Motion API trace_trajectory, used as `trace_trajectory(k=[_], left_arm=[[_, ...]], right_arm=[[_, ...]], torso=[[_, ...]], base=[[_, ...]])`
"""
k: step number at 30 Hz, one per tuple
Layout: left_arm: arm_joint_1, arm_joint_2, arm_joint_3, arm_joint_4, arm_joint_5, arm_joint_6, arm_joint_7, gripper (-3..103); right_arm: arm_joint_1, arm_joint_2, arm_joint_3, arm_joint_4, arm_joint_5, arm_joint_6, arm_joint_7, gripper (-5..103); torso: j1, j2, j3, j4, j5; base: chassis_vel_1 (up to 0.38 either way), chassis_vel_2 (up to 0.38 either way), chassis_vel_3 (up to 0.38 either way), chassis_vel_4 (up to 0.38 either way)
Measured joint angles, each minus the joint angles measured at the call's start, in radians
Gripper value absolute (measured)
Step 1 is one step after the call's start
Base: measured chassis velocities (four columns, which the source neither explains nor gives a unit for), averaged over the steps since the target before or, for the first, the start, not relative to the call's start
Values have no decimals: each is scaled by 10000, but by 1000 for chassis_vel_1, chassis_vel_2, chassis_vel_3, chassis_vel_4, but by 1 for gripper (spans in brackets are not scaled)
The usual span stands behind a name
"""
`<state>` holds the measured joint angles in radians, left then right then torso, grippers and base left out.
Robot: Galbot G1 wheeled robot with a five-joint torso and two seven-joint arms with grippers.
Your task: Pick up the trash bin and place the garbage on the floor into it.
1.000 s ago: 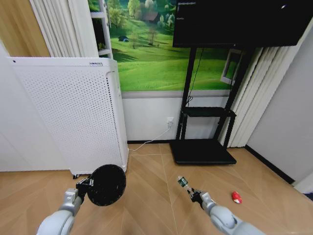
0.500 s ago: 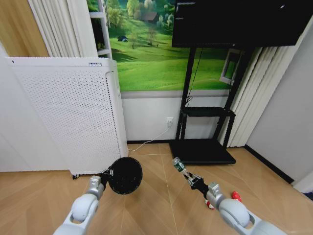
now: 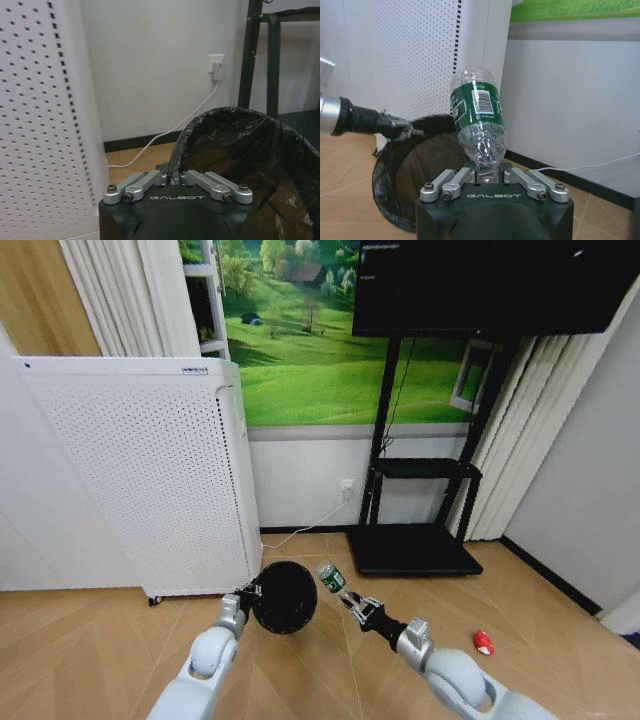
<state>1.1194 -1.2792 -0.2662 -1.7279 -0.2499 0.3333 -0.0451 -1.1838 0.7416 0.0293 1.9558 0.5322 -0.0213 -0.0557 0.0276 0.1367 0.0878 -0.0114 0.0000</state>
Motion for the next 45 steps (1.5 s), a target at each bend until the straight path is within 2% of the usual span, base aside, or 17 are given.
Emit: trace_trajectory(k=[11,24,26,27,29,30,33,35,39,40,42,44,45], left_arm=[[-344,-435,949,493,111,47,-55,4],[-722,-690,1306,893,121,22,-62,4],[-721,-729,1326,894,144,21,-62,4],[-721,-729,1326,894,144,21,-62,4],[-688,-756,1329,879,163,21,-62,4],[-688,-756,1329,879,163,21,-62,4],[-657,-759,1328,825,184,21,-62,4],[-655,-756,1327,813,184,21,-62,4],[-651,-733,1299,750,185,23,-59,4],[-651,-733,1299,750,185,23,-59,4],[-645,-725,1279,714,187,27,-58,4],[-642,-720,1268,691,184,28,-55,4],[-638,-715,1252,664,181,31,-54,4]], right_arm=[[1214,950,-1235,-771,-243,117,57,20],[1598,1220,-2007,-1071,-539,425,-36,19],[1669,1223,-2046,-1097,-515,342,54,30],[1669,1223,-2046,-1097,-515,342,54,30],[1717,1205,-2027,-1116,-494,276,69,41],[1717,1205,-2027,-1116,-494,276,69,41],[1736,1133,-1924,-1113,-475,255,73,57],[1733,1118,-1895,-1103,-472,253,71,57],[1656,1070,-1806,-1083,-474,253,71,79],[1656,1070,-1806,-1083,-474,253,71,79],[1626,1060,-1775,-1078,-479,254,72,89],[1622,1054,-1754,-1073,-479,254,73,89],[1624,1042,-1725,-1068,-476,254,81,94]], torso=[[0,-1,1,1,0],[0,0,0,1,0],[0,0,0,1,0],[0,0,0,1,0],[0,0,0,0,0],[0,0,0,0,0],[0,0,0,0,0],[0,0,0,0,0],[0,0,-1,0,0],[0,0,-1,0,0],[0,0,0,0,0],[-1,0,0,0,0],[0,0,0,0,-1]], base=[[0,0,0,0],[0,0,0,0],[0,0,0,0],[0,0,0,0],[0,0,0,0],[0,0,0,0],[0,0,0,0],[0,0,0,0],[0,0,0,0],[0,0,0,0],[0,0,0,0],[0,0,0,0],[0,0,0,0]])
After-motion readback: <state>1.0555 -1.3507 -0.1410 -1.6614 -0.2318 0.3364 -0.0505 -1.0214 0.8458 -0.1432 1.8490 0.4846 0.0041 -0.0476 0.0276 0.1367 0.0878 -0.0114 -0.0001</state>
